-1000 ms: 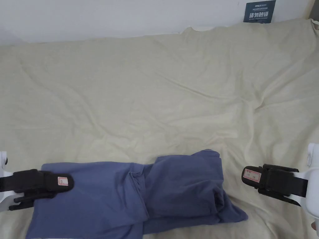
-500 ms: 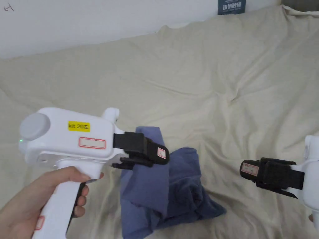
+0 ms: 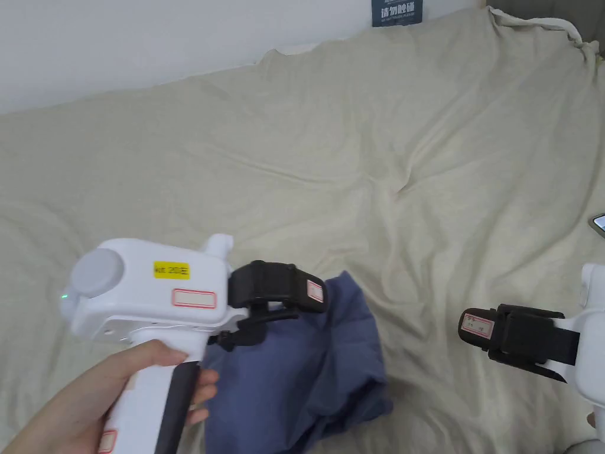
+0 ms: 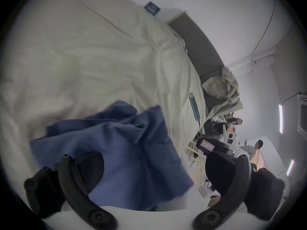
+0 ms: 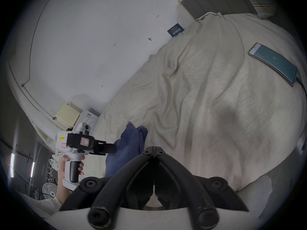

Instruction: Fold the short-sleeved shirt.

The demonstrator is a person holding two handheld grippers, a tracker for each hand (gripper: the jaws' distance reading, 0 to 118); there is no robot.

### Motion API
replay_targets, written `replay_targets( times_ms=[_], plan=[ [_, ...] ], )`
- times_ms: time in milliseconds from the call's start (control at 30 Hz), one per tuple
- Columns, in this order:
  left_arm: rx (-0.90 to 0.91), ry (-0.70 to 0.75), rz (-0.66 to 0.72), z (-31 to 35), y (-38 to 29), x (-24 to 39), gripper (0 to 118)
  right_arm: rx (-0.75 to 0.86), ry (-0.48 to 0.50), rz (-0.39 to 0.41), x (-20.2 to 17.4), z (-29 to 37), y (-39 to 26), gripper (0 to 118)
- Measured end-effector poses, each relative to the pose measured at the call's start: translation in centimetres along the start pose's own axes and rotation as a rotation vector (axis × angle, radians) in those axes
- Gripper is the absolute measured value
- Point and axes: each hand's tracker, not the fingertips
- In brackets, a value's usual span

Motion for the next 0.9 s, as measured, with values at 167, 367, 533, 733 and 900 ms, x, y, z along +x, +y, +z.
replay_targets(
  times_ms=[167,367,533,733,900],
  plan=[
    [0.147,0.056,0.059,5.3,-2.6,-1.9,109,-0.014,0.010,0.030,-1.6,-0.8,-0.3,0],
    [0.152,0.164,0.067,3.3,-4.4,-2.4,11,-0.029,0.007,0.064,-3.5,-1.6,-0.5,0],
    [0.104,0.084,-0.045,-1.6,-4.2,0.2,8,-0.036,0.009,0.078,-3.5,-1.6,-0.5,0],
    [0.007,0.177,-0.106,-7.6,-4.0,1.9,5,-0.036,-0.007,0.064,-2.8,-1.0,-0.7,0],
    [-0.033,0.162,-0.123,-10.0,-3.4,3.7,5,-0.032,-0.030,0.061,-2.3,-0.8,-0.6,0]
  ],
)
